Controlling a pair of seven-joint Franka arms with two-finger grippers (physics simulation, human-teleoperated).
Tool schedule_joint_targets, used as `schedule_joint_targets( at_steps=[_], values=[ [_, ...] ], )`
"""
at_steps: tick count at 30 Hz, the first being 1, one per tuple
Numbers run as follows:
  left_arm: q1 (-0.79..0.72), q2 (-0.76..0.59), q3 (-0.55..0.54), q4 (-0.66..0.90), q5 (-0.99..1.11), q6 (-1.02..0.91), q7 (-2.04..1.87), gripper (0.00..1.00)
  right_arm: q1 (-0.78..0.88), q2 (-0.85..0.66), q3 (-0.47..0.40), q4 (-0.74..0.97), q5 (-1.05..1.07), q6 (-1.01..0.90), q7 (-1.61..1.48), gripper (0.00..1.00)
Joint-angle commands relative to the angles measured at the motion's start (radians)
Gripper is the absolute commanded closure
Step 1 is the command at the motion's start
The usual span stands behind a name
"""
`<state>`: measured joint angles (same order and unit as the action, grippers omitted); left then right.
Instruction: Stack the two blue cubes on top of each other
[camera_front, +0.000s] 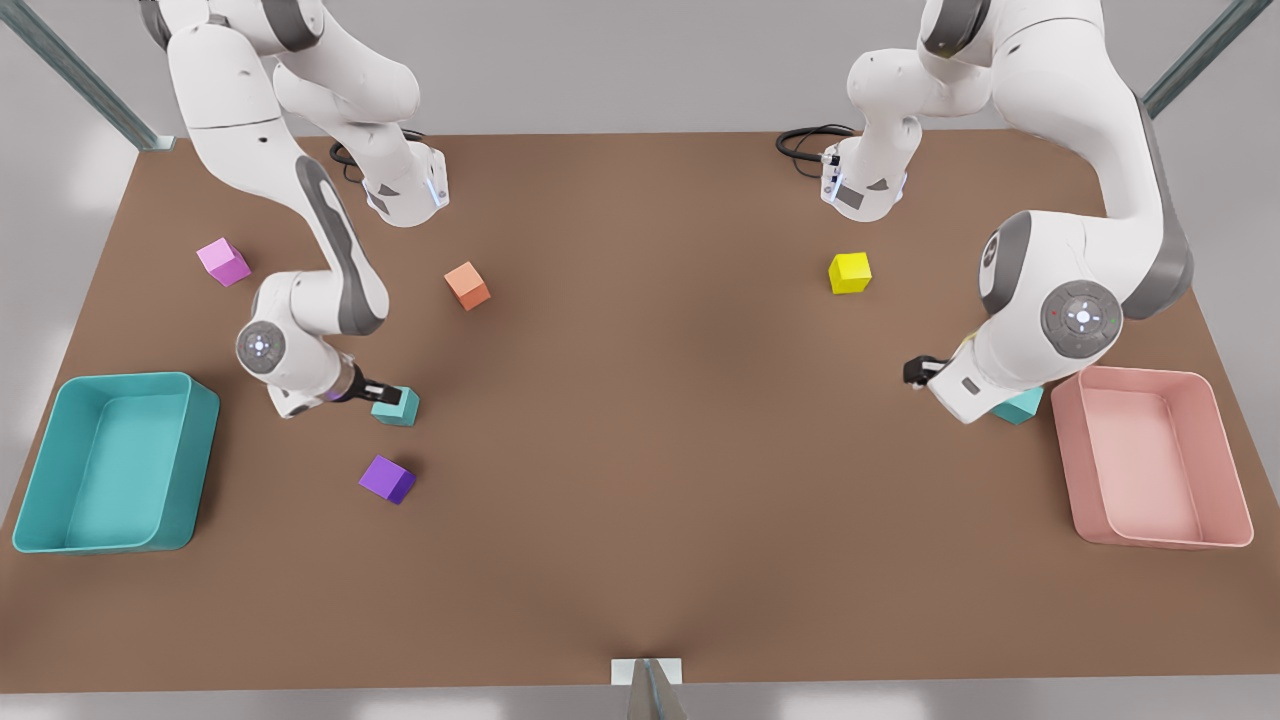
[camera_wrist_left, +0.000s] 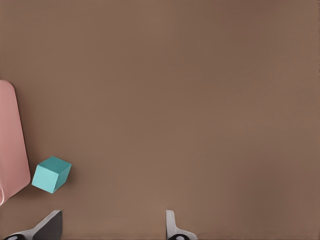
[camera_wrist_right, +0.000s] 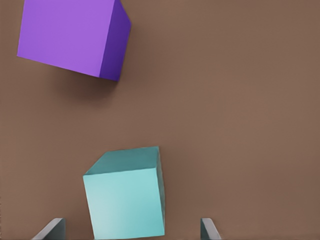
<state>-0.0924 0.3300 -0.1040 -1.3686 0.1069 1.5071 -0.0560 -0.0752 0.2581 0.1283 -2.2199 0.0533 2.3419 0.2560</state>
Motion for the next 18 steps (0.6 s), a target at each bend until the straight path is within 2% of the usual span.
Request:
schedule_joint_targets(
  at_steps=[1, 18],
  values=[
    [-0.007, 0.000, 0.000, -0.001, 0.002, -0.014, 0.041, 0.00, 0.006, 0.012, 0.001, 0.002, 0.011, 0.048, 0.192, 0.00],
    [0.036, 0.046, 0.003, -0.015, -0.009, 0.016, 0.044, 0.00, 0.008, 0.035, 0.017, -0.063, 0.013, 0.138, 0.206, 0.00]
  ],
)
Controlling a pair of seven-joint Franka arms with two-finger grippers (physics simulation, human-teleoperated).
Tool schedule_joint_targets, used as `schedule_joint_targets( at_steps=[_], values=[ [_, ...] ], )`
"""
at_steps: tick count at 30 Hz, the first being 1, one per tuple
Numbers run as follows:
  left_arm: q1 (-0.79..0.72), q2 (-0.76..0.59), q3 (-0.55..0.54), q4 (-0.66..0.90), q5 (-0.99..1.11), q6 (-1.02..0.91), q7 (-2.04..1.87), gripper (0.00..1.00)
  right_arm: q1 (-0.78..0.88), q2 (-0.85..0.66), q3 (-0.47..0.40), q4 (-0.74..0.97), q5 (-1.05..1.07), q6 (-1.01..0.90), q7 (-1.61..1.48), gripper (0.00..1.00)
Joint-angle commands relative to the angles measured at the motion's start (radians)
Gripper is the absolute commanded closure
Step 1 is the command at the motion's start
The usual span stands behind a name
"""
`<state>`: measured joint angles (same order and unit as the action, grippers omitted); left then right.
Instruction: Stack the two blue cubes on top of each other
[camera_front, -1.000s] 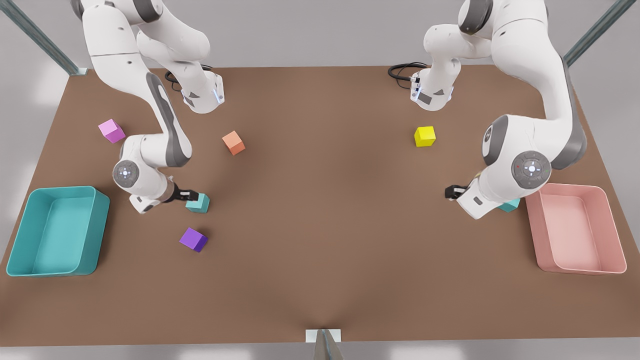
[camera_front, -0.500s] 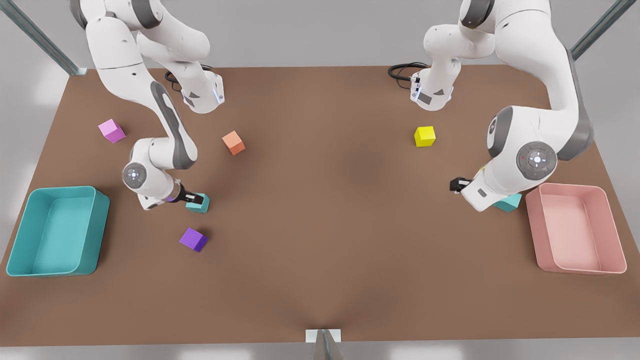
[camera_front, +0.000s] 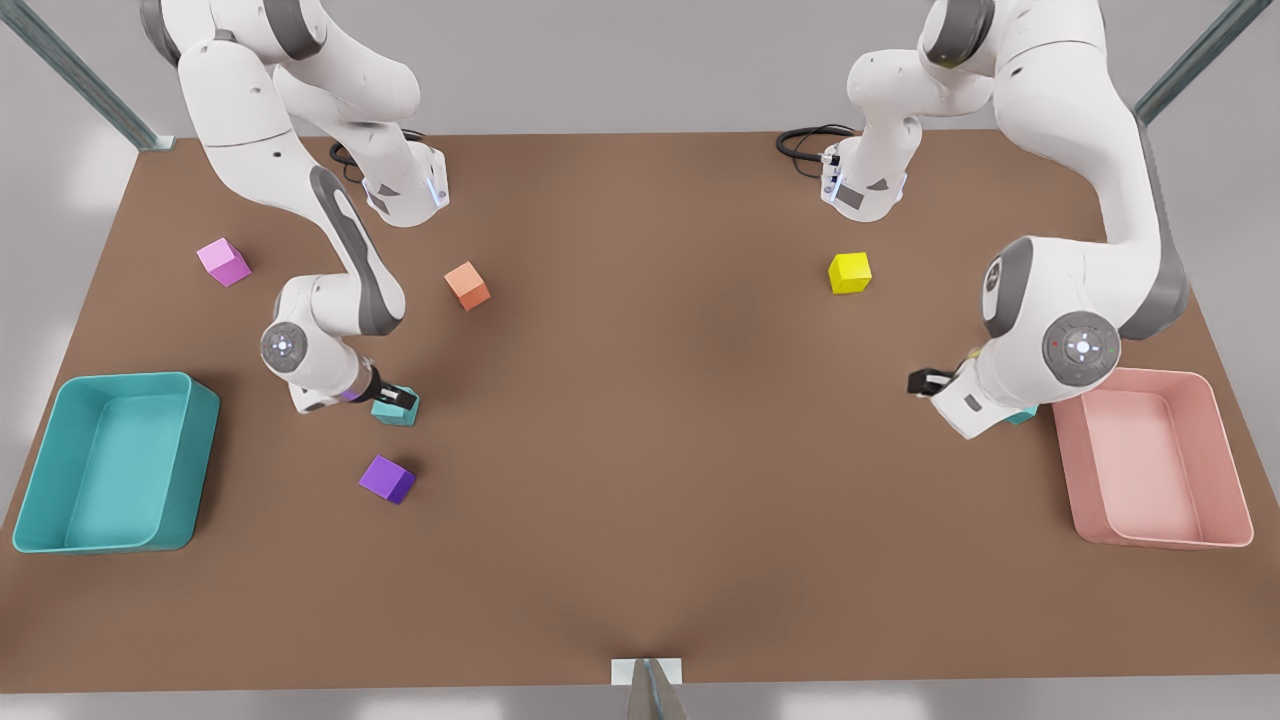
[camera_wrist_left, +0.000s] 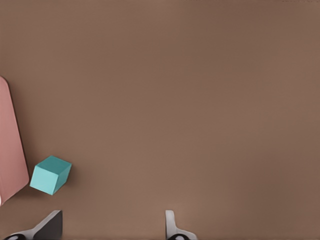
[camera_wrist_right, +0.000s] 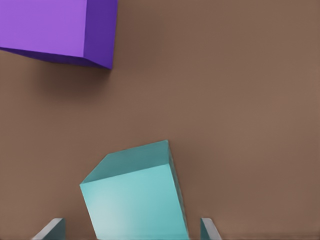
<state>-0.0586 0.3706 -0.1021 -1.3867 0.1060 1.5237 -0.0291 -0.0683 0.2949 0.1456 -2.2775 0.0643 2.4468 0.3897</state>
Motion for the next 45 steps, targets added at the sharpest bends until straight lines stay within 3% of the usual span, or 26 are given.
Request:
schedule_joint_targets(
  at_steps=[1, 4, 17, 20, 21, 27, 28, 31, 33, 42, 45],
  values=[
    [0.017, 0.001, -0.001, 0.003, -0.012, -0.057, 0.014, 0.00, -0.001, 0.006, -0.001, -0.010, 0.002, 0.047, 0.070, 0.00],
    [0.043, -0.013, -0.005, 0.029, -0.054, -0.122, 0.020, 0.00, -0.002, 0.020, 0.000, -0.011, 0.002, 0.070, 0.071, 0.00],
    [0.054, -0.010, 0.001, 0.011, -0.045, -0.068, 0.001, 0.00, -0.001, 0.069, 0.000, -0.017, 0.002, 0.138, 0.072, 0.00],
    [0.068, -0.048, -0.001, -0.093, -0.011, 0.088, 0.017, 0.00, 0.001, 0.082, 0.000, -0.016, 0.002, 0.143, 0.071, 0.00],
    [0.103, -0.123, -0.001, -0.245, -0.009, 0.269, 0.061, 0.00, 0.001, 0.086, 0.002, -0.016, 0.002, 0.153, 0.072, 0.00],
    [0.103, -0.113, -0.002, -0.238, -0.023, 0.276, 0.051, 0.00, 0.001, 0.092, 0.006, -0.016, 0.000, 0.155, 0.070, 0.00],
    [0.098, -0.111, -0.002, -0.230, -0.020, 0.256, 0.051, 0.00, 0.001, 0.092, 0.006, -0.016, 0.002, 0.156, 0.066, 0.03],
    [0.085, -0.091, -0.002, -0.154, -0.038, 0.204, -0.014, 0.00, 0.001, 0.093, 0.006, -0.016, 0.000, 0.156, 0.061, 0.41],
    [0.074, -0.078, -0.002, -0.127, -0.034, 0.184, -0.028, 0.00, 0.001, 0.090, 0.006, -0.016, 0.002, 0.153, 0.061, 0.53],
    [0.079, -0.065, -0.007, -0.086, -0.022, 0.112, -0.032, 0.00, 0.001, -0.140, 0.074, 0.010, 0.000, -0.129, 0.038, 0.59],
    [0.181, -0.078, -0.007, -0.092, -0.023, 0.087, 0.170, 0.00, 0.016, -0.164, 0.077, 0.220, -0.001, -0.386, -0.129, 0.60]
  ],
)
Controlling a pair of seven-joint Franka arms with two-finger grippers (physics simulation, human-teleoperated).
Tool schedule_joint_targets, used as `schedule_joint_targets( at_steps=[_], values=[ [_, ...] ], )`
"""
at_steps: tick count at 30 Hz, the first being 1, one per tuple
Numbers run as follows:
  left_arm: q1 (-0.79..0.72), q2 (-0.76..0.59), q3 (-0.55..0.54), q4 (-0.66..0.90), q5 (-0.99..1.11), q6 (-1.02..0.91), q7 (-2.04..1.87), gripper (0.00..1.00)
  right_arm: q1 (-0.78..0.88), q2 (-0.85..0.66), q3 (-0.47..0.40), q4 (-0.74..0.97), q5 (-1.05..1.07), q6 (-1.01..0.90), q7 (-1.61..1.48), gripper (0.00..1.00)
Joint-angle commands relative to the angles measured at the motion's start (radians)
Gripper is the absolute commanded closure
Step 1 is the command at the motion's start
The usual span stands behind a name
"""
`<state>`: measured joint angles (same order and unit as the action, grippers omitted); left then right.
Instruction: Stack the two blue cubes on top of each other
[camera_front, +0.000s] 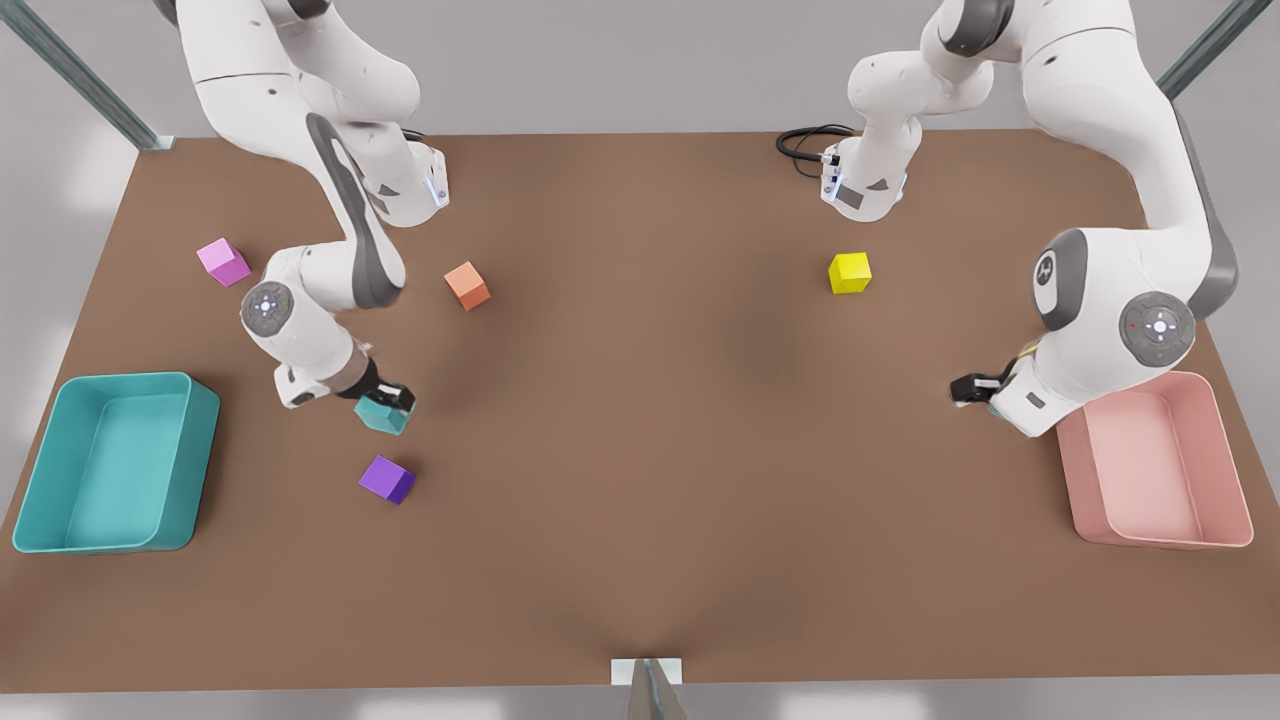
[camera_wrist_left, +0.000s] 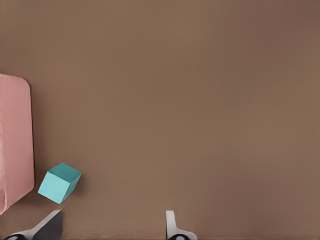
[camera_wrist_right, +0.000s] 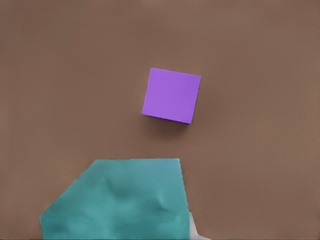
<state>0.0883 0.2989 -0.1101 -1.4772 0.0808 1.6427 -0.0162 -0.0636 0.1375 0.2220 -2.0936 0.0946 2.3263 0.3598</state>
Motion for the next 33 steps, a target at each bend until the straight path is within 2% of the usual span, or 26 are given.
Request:
schedule_joint_targets(
  at_steps=[1, 3, 5, 6, 8, 10, 11, 13, 14, 15, 20, 25, 31, 33],
  values=[
    [0.097, -0.006, 0.003, -0.002, 0.007, -0.018, 0.257, 0.00, 0.025, -0.001, 0.014, 0.157, -0.036, -0.392, -0.116, 0.60],
    [0.103, 0.002, 0.003, -0.011, 0.076, 0.006, 0.277, 0.00, 0.103, 0.013, 0.037, 0.259, -0.047, -0.409, -0.219, 0.62],
    [0.137, 0.002, 0.001, -0.049, 0.083, 0.074, 0.286, 0.00, 0.232, 0.105, 0.039, 0.441, -0.056, -0.415, -0.233, 0.63],
    [0.148, 0.003, 0.003, -0.052, 0.094, 0.097, 0.331, 0.00, 0.300, 0.160, 0.039, 0.553, -0.131, -0.456, -0.240, 0.64],
    [0.154, -0.040, 0.000, -0.187, 0.097, 0.209, 0.384, 0.00, 0.360, 0.249, 0.040, 0.708, -0.138, -0.527, -0.242, 0.65],
    [0.205, -0.043, -0.005, -0.265, 0.096, 0.330, 0.576, 0.00, 0.430, 0.352, 0.037, 0.837, -0.150, -0.509, -0.259, 0.65],
    [0.205, -0.030, -0.005, -0.270, 0.091, 0.338, 0.576, 0.00, 0.478, 0.428, 0.030, 0.935, -0.153, -0.504, -0.256, 0.66],
    [0.228, 0.026, -0.005, -0.273, 0.082, 0.362, 0.576, 0.00, 0.541, 0.527, 0.023, 1.007, -0.167, -0.367, -0.260, 0.68],
    [0.232, 0.040, -0.005, -0.273, 0.080, 0.367, 0.576, 0.00, 0.579, 0.554, -0.001, 1.050, -0.168, -0.367, -0.262, 0.68],
    [0.245, 0.058, -0.005, -0.273, 0.080, 0.378, 0.576, 0.00, 0.680, 0.571, -0.088, 1.075, -0.167, -0.351, -0.262, 0.68],
    [0.274, 0.066, -0.005, -0.357, 0.082, 0.470, 0.578, 0.00, 0.840, 0.741, -0.176, 1.159, -0.167, -0.177, -0.259, 0.69],
    [0.323, 0.131, -0.006, -0.370, 0.083, 0.514, 0.631, 0.00, 0.895, 0.921, -0.181, 1.216, -0.167, 0.042, -0.259, 0.71],
    [0.355, 0.154, -0.010, -0.422, 0.082, 0.592, 0.683, 0.00, 0.924, 0.990, -0.213, 1.218, -0.167, 0.133, -0.257, 0.70],
    [0.357, 0.149, -0.014, -0.442, 0.083, 0.597, 0.683, 0.00, 0.924, 0.991, -0.213, 1.218, -0.167, 0.134, -0.256, 0.68]
  ],
)
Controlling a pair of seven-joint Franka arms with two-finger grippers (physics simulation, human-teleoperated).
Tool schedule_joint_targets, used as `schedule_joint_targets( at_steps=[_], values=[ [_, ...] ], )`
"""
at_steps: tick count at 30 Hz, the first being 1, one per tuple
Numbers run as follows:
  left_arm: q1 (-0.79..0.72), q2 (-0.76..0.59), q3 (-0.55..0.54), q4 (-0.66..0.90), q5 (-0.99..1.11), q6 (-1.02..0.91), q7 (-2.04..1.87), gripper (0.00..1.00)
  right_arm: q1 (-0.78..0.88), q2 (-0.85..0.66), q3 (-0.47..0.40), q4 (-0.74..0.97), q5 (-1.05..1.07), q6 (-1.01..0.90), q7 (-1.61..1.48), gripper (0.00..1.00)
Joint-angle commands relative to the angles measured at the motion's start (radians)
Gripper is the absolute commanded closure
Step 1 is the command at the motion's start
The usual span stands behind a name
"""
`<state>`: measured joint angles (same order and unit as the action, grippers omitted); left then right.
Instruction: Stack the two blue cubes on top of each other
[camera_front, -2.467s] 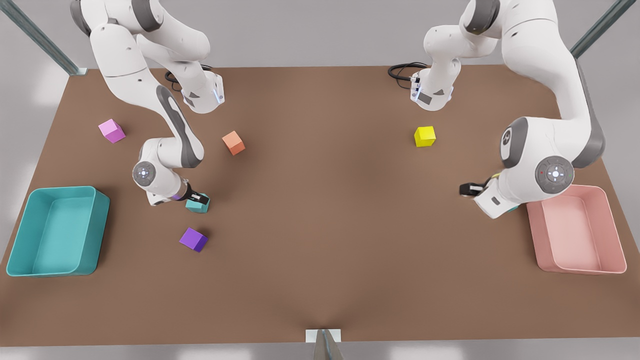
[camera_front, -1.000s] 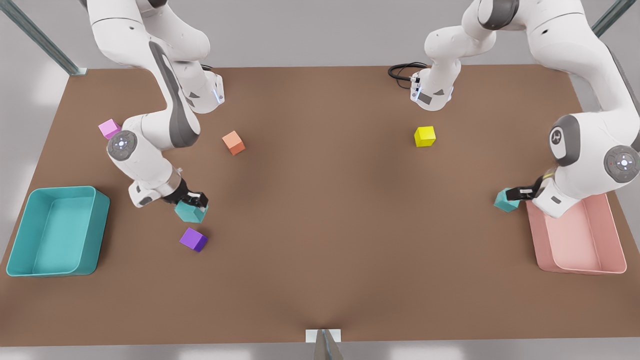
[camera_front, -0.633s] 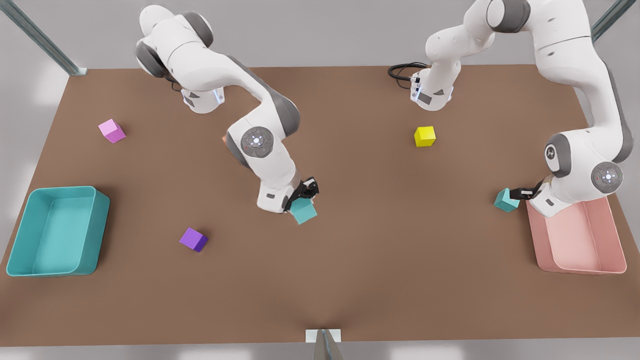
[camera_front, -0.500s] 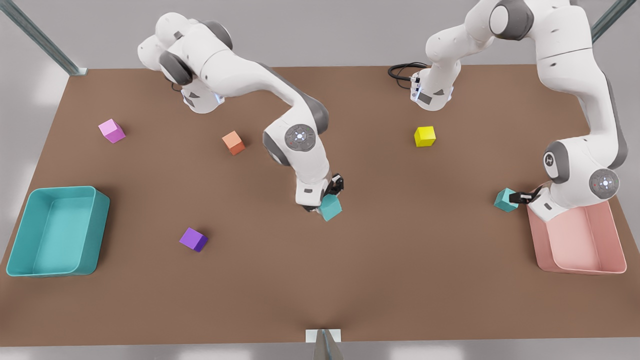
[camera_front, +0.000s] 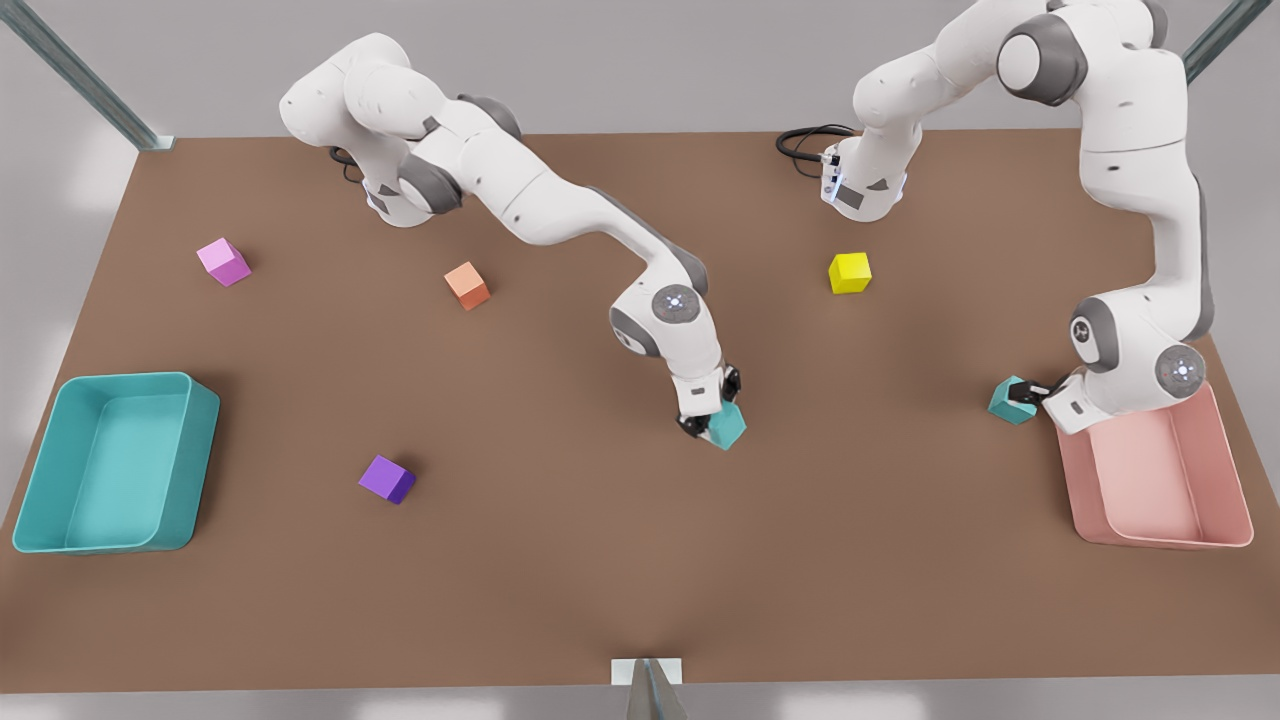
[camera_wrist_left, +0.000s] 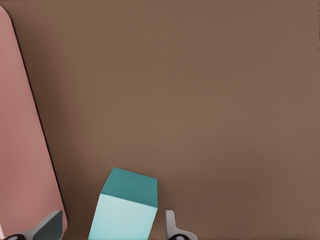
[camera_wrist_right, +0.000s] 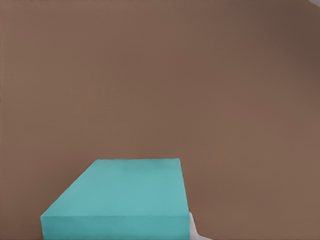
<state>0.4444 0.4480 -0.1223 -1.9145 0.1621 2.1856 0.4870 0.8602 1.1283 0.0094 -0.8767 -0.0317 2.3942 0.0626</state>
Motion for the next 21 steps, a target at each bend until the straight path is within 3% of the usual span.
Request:
schedule_joint_targets(
  at_steps=[1, 3, 5, 7, 9, 11, 12, 13, 14, 18, 21],
  values=[
    [0.010, -0.009, -0.002, -0.029, 0.007, 0.080, 0.185, 0.00, 0.000, 0.001, -0.002, 0.001, -0.040, 0.068, 0.043, 0.67],
    [0.036, -0.006, -0.002, -0.040, 0.011, 0.103, 0.222, 0.00, 0.000, 0.005, -0.002, -0.001, -0.040, 0.109, 0.045, 0.64],
    [0.036, -0.012, -0.004, -0.064, 0.011, 0.120, 0.222, 0.00, 0.000, 0.005, -0.002, -0.001, -0.040, 0.111, 0.045, 0.48],
    [0.036, -0.014, -0.004, -0.081, 0.011, 0.140, 0.222, 0.00, 0.000, 0.028, -0.002, -0.001, -0.040, 0.125, 0.045, 0.49],
    [0.037, -0.022, -0.004, -0.090, 0.013, 0.141, 0.222, 0.00, 0.000, 0.036, -0.003, -0.002, -0.040, 0.137, 0.043, 0.38],
    [0.039, -0.002, -0.004, -0.093, 0.014, 0.195, 0.223, 0.00, 0.000, 0.048, -0.003, -0.002, -0.040, 0.138, 0.043, 0.38],
    [0.040, 0.005, -0.004, -0.094, 0.014, 0.198, 0.223, 0.00, 0.000, 0.050, -0.003, -0.002, -0.040, 0.138, 0.037, 0.30],
    [0.040, 0.009, -0.004, -0.094, 0.016, 0.200, 0.223, 0.00, -0.001, 0.050, -0.003, -0.002, -0.040, 0.138, 0.034, 0.11],
    [0.040, 0.018, -0.004, -0.094, 0.016, 0.211, 0.223, 0.00, -0.003, 0.050, -0.003, -0.002, -0.040, 0.140, 0.000, 0.00],
    [0.040, 0.026, -0.004, -0.094, 0.014, 0.214, 0.223, 0.00, -0.006, 0.035, 0.007, -0.002, -0.039, 0.129, -0.003, 0.00],
    [0.050, 0.037, -0.004, -0.104, 0.016, 0.243, 0.223, 0.00, -0.010, -0.149, 0.011, -0.016, -0.028, -0.098, -0.007, 0.00]
  ],
)
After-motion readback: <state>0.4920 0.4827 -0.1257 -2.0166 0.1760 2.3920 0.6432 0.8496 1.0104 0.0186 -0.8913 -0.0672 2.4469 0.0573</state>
